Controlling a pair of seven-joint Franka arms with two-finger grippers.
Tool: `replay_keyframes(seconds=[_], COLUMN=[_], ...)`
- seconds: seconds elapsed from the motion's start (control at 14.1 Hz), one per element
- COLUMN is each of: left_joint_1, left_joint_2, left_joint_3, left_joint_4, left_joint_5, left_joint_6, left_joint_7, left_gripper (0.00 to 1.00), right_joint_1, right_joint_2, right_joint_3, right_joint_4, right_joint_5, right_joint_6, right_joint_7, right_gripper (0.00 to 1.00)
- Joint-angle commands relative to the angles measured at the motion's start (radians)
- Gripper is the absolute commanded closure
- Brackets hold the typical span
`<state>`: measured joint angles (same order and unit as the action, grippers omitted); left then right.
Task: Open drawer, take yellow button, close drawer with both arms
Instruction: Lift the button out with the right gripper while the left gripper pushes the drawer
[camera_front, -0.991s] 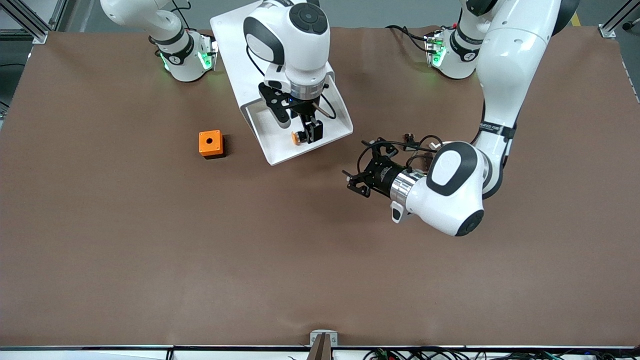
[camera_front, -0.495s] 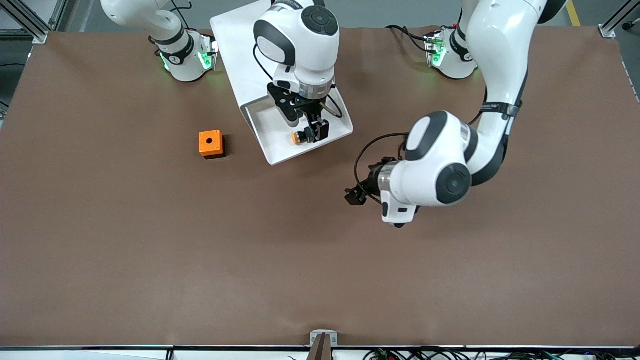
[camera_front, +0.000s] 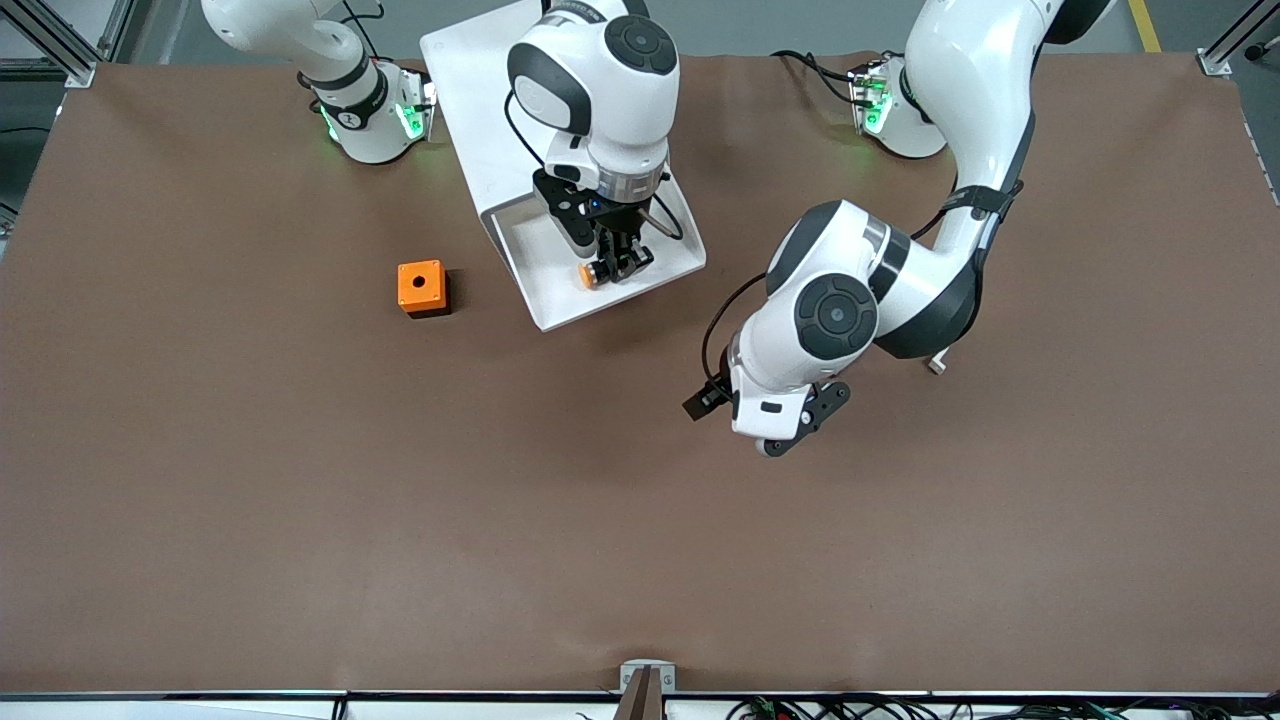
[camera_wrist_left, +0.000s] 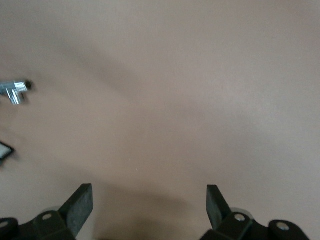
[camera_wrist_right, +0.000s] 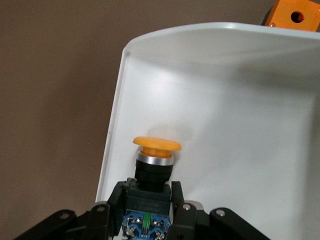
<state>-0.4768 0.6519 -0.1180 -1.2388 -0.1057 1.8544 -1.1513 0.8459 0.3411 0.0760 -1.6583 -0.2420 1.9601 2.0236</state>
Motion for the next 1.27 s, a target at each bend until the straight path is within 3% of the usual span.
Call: replay_keyframes(seconds=[0.0,0.28,0.42,0.85,1.2], left_joint_1=[-0.012,-0.009,-0.012,-0.06,-0.134], left_joint_2=[-0.017,-0.015,-0.014,-0.008,-0.009], left_joint_3=[0.003,-0.008,-0.008,-0.019,-0.02], left_joint_4=[-0.016,-0.022,-0.022,-0.022,-0.031], left_joint_5=[0.101,0.121,0.121,0.12,0.106], left_joint_6=[0.016,0.069,0.069,0.069,0.06], left_joint_7=[0.033,0.091,0.126,0.13,0.117], left_gripper=[0.0,0.0,0.0,0.0,0.0], right_joint_1=[-0.001,-0.051,-0.092,-0.322,-0.502], right_joint_2=[-0.011,-0.05,-0.077,-0.149,-0.137], right_joint_3=[-0.008,-0.01,-0.012,-0.012,-0.012], right_joint_4=[0.006,0.048,0.078,0.083,0.068], right_joint_5=[-0.03,-0.004,0.053,0.151,0.158], right_joint_6=[-0.007,-0.07,-0.111,-0.15,-0.139], right_joint_7=[-0.046,-0.146,-0.242,-0.679,-1.062], right_gripper=[1.0,1.0,1.0,1.0,1.0])
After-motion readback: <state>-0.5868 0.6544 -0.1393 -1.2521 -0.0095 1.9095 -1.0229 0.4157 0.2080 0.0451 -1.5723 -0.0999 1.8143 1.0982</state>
